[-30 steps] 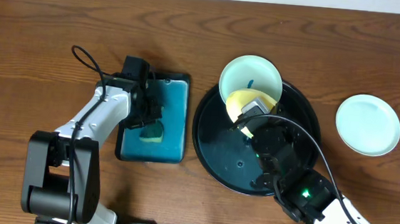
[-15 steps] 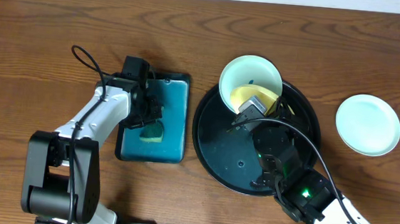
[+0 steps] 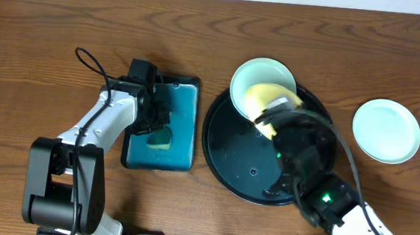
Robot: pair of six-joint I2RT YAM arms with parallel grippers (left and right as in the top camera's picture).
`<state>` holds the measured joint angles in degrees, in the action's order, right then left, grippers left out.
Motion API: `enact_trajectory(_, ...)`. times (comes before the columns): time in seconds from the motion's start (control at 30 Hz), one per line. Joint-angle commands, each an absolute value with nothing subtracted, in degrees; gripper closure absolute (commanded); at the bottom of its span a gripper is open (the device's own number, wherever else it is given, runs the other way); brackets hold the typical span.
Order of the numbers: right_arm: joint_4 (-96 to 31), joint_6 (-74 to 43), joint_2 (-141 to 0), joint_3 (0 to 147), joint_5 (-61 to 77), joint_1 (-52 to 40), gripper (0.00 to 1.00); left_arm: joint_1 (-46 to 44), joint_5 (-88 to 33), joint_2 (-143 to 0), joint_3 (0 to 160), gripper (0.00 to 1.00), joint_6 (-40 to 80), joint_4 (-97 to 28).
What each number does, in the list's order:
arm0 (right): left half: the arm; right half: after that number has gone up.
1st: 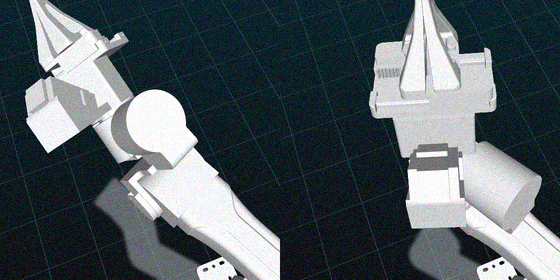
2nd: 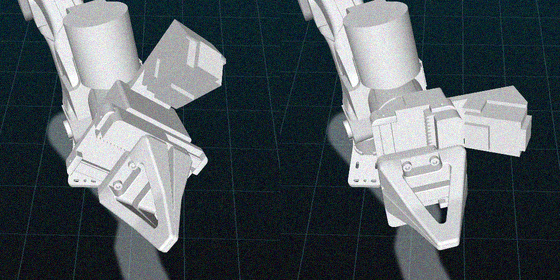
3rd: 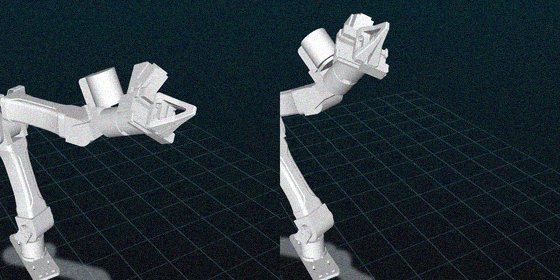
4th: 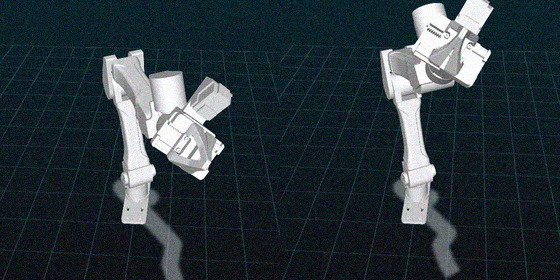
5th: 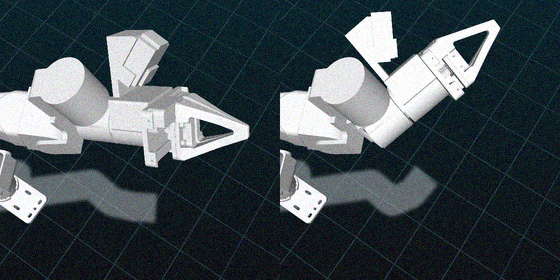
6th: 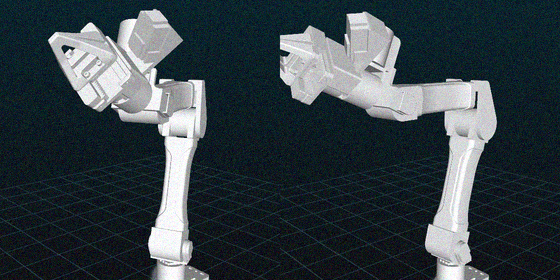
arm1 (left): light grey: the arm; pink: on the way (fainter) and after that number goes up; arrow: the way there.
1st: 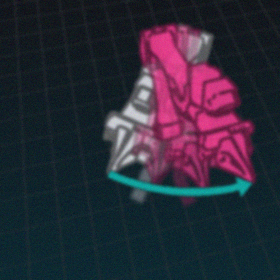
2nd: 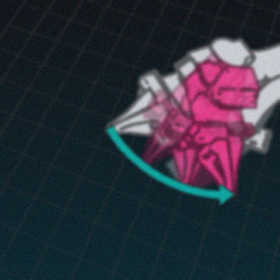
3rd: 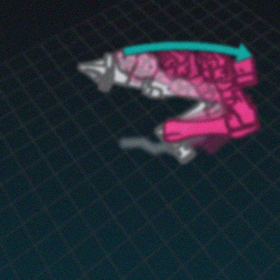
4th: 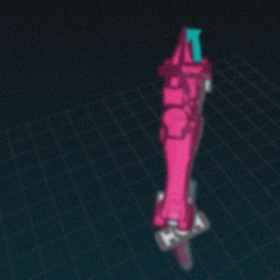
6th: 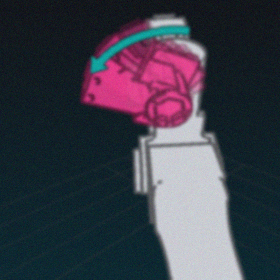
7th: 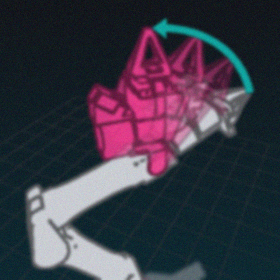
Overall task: Clean dirty plates on tray and stack at the side
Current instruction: 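Lift the yellow plate with the right gripper and tilt it up, then carry the yellow plate right and set it on the pale green plate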
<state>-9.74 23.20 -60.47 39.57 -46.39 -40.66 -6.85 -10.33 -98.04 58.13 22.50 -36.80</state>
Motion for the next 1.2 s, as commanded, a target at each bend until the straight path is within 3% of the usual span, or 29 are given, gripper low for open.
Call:
enact_trajectory(0.0,-13.26,1.43,-60.12,40.71,-39.77,-35.33,0.98,-6.5,-9.45,-97.43,57.43,0.92,22.11,-36.84)
enact_trajectory(0.3,-22.22,-20.12,-60.42,40.69,-26.55,-21.26,0.98,-6.5,-9.45,-97.43,57.43,0.92,22.11,-36.88)
enact_trajectory(0.7,-23.55,-23.83,-65.28,40.66,3.75,-1.67,0.99,-6.5,-9.45,-97.41,57.43,0.92,22.11,-36.91)
enact_trajectory(1.17,-24.21,-32.36,-77.6,40.66,22.26,22.17,0.99,-6.5,-9.45,-97.43,57.43,0.93,21.67,-37.06)
